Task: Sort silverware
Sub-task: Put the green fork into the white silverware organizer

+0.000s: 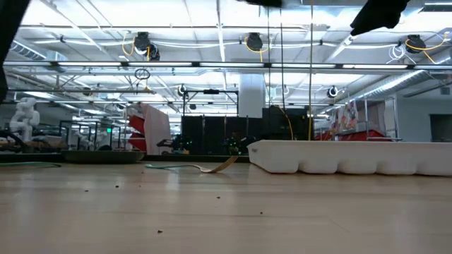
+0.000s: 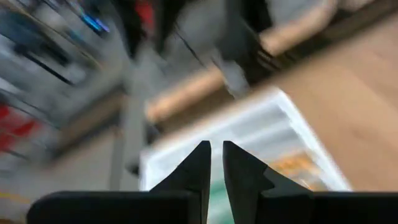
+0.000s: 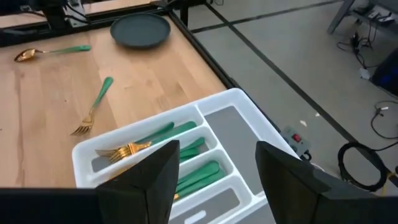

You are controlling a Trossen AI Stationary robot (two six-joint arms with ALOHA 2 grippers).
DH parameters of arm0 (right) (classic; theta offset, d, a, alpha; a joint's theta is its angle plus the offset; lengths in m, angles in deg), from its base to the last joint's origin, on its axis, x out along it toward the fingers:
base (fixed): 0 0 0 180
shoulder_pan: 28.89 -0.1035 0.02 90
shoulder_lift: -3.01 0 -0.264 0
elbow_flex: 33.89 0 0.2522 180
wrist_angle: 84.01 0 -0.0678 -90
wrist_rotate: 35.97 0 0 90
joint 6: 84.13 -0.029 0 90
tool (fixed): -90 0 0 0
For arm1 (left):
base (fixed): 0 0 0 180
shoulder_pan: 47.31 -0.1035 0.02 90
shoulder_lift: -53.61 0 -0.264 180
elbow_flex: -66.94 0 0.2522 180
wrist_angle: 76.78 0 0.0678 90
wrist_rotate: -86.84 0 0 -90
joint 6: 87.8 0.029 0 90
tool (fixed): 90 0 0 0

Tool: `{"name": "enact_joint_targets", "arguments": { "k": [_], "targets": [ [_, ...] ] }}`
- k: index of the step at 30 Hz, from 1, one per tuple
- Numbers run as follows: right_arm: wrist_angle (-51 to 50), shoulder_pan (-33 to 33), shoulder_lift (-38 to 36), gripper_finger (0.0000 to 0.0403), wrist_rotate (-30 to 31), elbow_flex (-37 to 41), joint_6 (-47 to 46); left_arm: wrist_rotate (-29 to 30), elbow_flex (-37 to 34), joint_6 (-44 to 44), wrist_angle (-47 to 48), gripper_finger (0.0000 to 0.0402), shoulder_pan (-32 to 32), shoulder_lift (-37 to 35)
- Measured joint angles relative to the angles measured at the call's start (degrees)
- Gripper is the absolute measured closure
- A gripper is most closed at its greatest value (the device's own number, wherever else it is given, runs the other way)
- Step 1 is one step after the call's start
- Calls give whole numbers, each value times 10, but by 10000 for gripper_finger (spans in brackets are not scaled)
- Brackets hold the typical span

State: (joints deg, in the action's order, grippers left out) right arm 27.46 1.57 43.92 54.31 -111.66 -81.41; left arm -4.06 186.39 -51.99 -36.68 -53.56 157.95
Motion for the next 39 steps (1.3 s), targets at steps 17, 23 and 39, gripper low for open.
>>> {"name": "enact_joint_targets", "arguments": {
  "k": [17, 23, 39],
  "targets": [
    [20, -8, 63, 197, 23, 13, -102, 181, -1, -462, 535, 352, 10, -144],
    [148, -73, 189, 197, -3, 47, -116, 269, -2, -516, 533, 352, 64, -205],
    [439, -239, 560, 197, -4, -47, -113, 411, -2, -594, 491, 352, 127, -347]
  ]
}}
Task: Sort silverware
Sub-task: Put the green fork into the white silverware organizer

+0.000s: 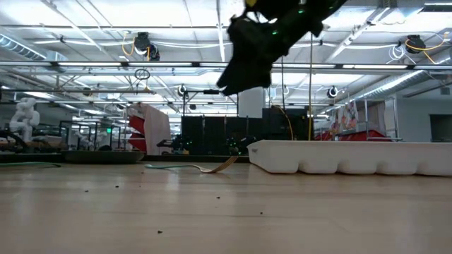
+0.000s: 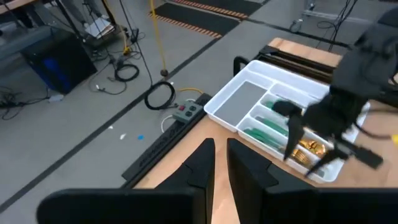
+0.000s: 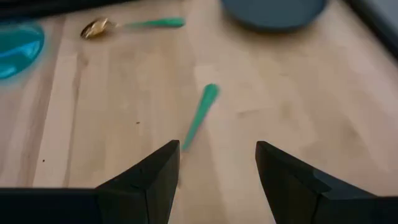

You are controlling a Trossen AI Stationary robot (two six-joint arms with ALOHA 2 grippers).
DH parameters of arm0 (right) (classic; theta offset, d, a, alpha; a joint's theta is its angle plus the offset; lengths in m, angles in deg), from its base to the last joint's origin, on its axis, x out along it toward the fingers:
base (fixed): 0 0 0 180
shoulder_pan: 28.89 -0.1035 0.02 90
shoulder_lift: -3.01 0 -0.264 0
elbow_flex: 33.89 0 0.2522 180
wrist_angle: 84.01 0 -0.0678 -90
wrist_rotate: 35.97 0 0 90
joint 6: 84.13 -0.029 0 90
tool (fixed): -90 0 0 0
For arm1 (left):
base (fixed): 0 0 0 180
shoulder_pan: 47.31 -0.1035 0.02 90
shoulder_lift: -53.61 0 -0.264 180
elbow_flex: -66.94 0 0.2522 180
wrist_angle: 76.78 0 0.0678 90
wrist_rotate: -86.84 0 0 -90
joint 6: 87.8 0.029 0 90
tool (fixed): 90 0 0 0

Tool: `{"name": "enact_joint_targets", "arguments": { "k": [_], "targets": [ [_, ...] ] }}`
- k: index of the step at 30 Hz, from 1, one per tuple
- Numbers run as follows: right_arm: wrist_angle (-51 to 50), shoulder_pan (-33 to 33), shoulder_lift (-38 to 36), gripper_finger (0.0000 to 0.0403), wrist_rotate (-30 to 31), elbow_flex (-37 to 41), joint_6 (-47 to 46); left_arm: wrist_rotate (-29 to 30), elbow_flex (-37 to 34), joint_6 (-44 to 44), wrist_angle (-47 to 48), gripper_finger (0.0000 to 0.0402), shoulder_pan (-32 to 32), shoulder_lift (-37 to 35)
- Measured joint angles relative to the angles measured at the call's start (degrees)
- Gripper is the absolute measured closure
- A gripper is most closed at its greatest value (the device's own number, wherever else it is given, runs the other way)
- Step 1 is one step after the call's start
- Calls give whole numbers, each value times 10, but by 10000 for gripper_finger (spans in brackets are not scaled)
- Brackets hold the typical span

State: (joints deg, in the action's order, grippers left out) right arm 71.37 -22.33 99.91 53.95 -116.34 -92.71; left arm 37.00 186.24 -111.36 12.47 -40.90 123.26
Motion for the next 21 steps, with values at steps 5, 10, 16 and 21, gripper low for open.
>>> {"name": "enact_joint_targets", "arguments": {
  "k": [5, 10, 16, 21],
  "targets": [
    [0, -31, 87, 197, 0, -73, 5, 3, 0, 17, 23, 352, 0, 0],
    [-1, -48, 160, 197, 4, -131, 9, 4, 0, 16, 34, 352, 0, 0],
    [-4, -49, 224, 197, 32, -151, 4, 4, 0, 18, 37, 352, 0, 0],
    [-8, -51, 260, 197, 30, -151, 3, 4, 0, 18, 54, 352, 0, 0]
  ]
}}
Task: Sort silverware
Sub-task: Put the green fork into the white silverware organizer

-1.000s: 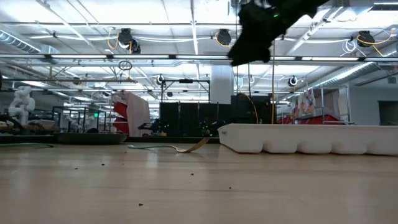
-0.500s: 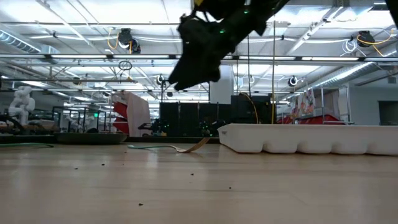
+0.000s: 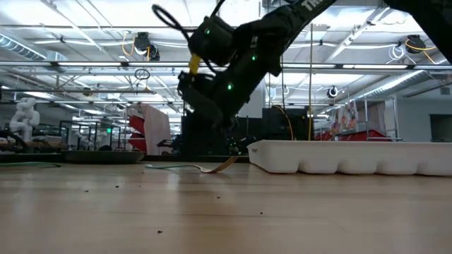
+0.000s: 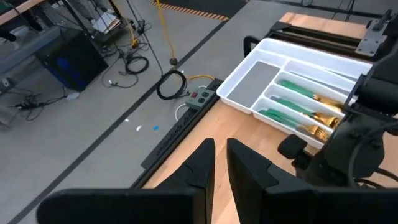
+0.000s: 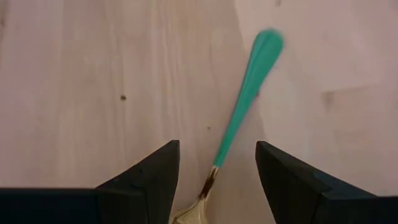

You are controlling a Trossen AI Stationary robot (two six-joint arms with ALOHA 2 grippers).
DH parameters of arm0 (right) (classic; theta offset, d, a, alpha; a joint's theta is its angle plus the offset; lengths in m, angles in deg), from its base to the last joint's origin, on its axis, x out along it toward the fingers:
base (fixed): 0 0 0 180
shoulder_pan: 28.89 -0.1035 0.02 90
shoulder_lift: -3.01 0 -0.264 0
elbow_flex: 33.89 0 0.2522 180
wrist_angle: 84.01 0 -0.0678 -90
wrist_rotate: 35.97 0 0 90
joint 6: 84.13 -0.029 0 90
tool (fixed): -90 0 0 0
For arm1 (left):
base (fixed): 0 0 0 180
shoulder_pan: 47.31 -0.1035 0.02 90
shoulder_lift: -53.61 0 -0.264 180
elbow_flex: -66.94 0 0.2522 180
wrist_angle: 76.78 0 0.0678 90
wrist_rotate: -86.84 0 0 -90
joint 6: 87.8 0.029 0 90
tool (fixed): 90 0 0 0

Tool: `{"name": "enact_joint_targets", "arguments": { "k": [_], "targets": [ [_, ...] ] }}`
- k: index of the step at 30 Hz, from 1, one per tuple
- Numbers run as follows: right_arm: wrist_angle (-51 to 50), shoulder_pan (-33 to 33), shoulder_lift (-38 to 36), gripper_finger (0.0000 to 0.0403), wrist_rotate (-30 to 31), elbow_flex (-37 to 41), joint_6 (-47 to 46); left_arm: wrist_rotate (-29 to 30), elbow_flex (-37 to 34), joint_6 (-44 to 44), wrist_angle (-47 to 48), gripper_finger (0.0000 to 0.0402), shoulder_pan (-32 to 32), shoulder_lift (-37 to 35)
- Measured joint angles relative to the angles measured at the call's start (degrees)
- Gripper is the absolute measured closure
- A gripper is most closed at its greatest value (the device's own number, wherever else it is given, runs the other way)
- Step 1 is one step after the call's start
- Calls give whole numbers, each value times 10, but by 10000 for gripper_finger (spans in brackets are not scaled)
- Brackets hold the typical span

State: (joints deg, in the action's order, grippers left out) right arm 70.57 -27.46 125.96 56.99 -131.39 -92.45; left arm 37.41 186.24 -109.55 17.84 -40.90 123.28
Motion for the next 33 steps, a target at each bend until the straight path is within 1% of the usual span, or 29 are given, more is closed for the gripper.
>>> {"name": "enact_joint_targets", "arguments": {
  "k": [5, 8, 10, 12, 14, 15, 20, 27, 33],
  "targets": [
    [6, -1, 33, 200, 0, -2, -9, 0, 0, 0, 7, 352, 0, 0],
    [5, -1, 51, 222, 3, -3, -17, 0, 0, 0, 7, 352, 0, 0],
    [1, -1, 60, 258, 6, -4, -29, 0, 0, 0, 7, 352, 0, 0],
    [-3, -1, 63, 309, 6, -4, -34, 0, 0, -1, 7, 352, 0, 0],
    [-6, 0, 64, 368, 5, -4, -32, 0, 0, -1, 7, 352, 0, 0],
    [-7, 0, 63, 384, 4, -4, -27, 0, 0, -1, 7, 352, 0, 0],
    [-12, 0, 49, 398, 1, -2, -34, 0, 0, 0, 10, 352, 0, 0],
    [-36, 4, 13, 401, -10, 3, -44, 0, 0, 13, 24, 352, 0, 0],
    [-43, 14, -49, 402, -5, 3, -45, 0, 0, 18, 23, 352, 0, 0]
  ]
}}
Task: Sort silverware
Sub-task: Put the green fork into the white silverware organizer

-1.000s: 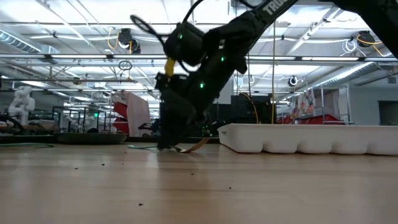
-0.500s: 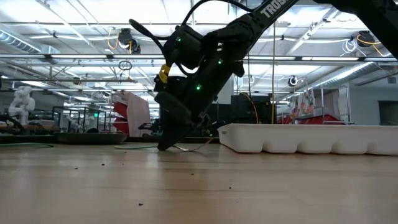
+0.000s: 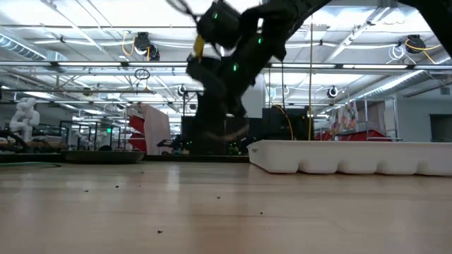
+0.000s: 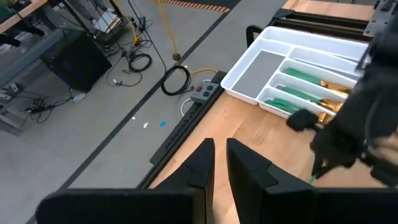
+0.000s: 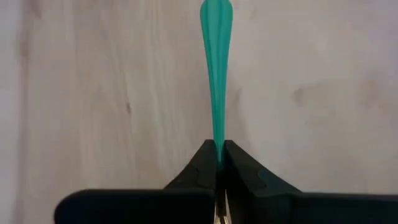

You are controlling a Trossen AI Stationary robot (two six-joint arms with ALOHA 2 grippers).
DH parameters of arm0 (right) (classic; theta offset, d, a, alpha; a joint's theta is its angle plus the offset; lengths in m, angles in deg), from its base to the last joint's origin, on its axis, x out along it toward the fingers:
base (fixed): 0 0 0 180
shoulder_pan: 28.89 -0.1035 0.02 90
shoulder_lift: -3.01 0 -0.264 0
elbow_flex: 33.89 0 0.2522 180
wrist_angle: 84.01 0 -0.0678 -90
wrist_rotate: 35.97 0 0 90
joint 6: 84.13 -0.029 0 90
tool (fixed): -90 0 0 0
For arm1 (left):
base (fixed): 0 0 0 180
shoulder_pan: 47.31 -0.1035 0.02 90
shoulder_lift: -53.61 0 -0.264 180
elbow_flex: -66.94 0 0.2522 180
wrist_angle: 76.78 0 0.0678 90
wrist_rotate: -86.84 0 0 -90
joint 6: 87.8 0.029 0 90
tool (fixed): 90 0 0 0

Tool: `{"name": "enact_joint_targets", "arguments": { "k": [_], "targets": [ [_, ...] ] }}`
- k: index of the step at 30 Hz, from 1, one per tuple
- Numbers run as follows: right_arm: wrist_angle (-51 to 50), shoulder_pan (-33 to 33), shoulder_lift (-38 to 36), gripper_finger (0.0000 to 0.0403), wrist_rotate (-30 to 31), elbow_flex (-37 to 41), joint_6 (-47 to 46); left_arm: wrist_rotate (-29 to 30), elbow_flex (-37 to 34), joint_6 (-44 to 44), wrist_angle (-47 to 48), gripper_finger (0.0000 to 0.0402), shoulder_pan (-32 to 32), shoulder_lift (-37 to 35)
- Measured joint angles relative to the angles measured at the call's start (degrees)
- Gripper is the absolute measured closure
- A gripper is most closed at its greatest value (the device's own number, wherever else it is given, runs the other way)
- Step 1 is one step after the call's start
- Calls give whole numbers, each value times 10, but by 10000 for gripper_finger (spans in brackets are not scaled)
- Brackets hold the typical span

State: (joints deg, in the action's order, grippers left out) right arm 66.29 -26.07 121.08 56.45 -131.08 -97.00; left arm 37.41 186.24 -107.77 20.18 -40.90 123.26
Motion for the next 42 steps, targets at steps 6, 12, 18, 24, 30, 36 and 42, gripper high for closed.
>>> {"name": "enact_joint_targets", "arguments": {
  "k": [6, 12, 18, 24, 30, 36, 42],
  "targets": [
    [-63, 19, -75, 402, 73, 0, -65, 0, 0, 10, -1, 352, 0, 0],
    [-222, 48, -161, 403, 240, -2, -171, 2, 0, 9, -5, 352, 0, 0],
    [-321, 60, -215, 403, 290, -2, -341, 5, 0, 13, -23, 352, 0, 0],
    [-348, 25, -230, 403, 417, -3, -544, 5, -8, 9, -39, 352, 0, 1],
    [-317, 4, -204, 403, 422, -3, -603, 5, -10, 9, -44, 352, 0, 9],
    [-349, -3, -169, 403, 410, -3, -676, 5, -10, 9, -43, 352, 0, 11],
    [-355, -4, -131, 403, 388, -3, -694, 5, -10, 9, -43, 352, 0, 11]
  ]
}}
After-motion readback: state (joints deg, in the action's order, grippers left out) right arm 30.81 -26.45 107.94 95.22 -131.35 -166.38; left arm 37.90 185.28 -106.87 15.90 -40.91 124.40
